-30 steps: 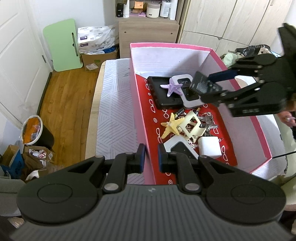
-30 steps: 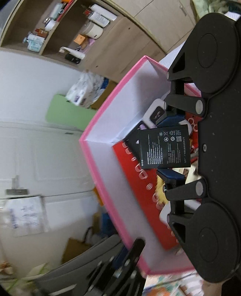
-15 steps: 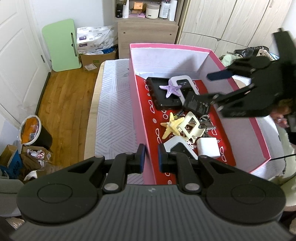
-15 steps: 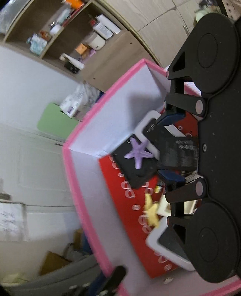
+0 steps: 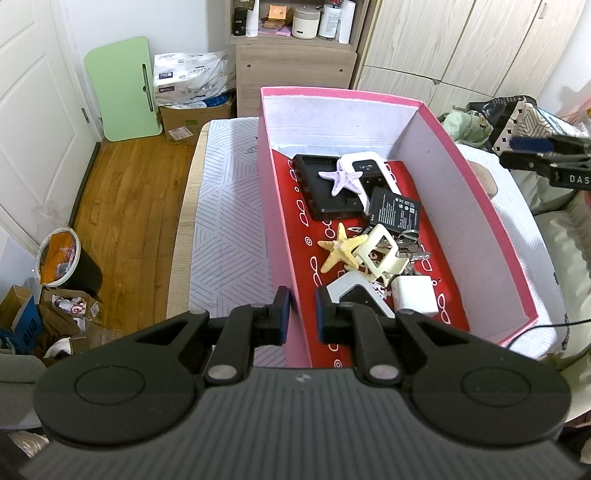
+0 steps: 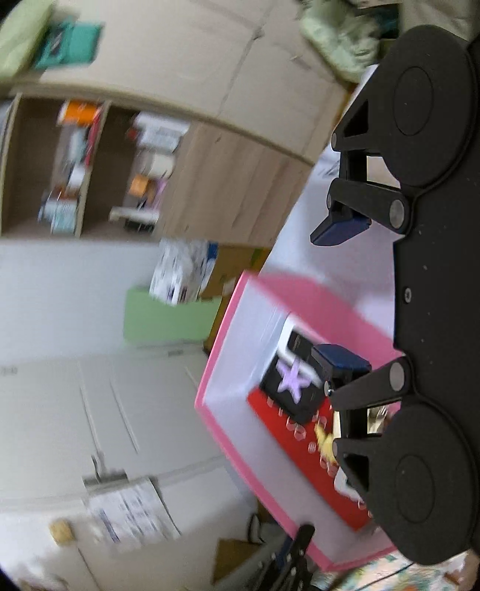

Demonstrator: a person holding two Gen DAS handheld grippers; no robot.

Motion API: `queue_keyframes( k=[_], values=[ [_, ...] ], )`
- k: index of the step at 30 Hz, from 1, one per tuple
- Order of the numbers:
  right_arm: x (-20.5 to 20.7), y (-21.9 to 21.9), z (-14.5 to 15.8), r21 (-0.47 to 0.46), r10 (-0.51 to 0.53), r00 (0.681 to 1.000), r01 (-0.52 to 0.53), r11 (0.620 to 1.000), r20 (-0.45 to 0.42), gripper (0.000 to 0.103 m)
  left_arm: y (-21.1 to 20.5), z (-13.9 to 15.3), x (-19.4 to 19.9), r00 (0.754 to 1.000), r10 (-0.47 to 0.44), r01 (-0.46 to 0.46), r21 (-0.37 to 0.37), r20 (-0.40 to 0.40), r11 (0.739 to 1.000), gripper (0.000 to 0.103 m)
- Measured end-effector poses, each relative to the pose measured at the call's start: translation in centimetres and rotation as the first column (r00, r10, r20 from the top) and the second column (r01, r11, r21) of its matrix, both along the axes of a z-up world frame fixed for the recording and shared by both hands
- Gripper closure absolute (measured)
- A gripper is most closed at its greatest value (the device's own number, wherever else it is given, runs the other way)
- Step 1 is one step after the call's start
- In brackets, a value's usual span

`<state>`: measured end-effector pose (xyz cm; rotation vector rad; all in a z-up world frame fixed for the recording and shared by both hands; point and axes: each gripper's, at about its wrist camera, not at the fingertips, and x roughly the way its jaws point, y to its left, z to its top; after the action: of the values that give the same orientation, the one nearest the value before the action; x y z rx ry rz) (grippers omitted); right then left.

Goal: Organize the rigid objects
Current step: 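Grasp the beige round case with the right gripper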

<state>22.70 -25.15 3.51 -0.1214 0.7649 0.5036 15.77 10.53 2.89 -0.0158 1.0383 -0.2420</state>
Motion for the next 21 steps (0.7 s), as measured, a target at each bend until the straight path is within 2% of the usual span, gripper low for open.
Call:
queue_keyframes(
  k=[9, 13, 17, 21],
  values=[
    [1.2, -4.9, -5.6, 0.045, -0.178, 0.979, 0.183, 0.982, -0.105, 0.037, 0.0, -0.1, 0.0, 1.000, 0.001, -0.001, 0.004, -0.002, 1.000, 0.091],
    [1.5, -5.5, -8.0, 0.025, -0.216, 0.971, 0.220, 0.975, -0.098, 0.033, -0.1, -0.1, 0.0, 1.000, 0.002, -0.002, 0.004, -0.003, 1.000, 0.091],
    [1.9, -5.5, -9.6, 0.057, -0.220, 0.973, 0.225, 0.973, -0.075, 0.022, -0.1, 0.0, 0.0, 1.000, 0.003, -0.003, 0.003, -0.004, 1.000, 0.091],
    [2.8, -5.2, -11.3, 0.036, -0.254, 0.965, 0.257, 0.966, -0.063, 0.021, 0.0, 0.0, 0.0, 1.000, 0.003, -0.003, 0.002, -0.005, 1.000, 0.091]
  ],
)
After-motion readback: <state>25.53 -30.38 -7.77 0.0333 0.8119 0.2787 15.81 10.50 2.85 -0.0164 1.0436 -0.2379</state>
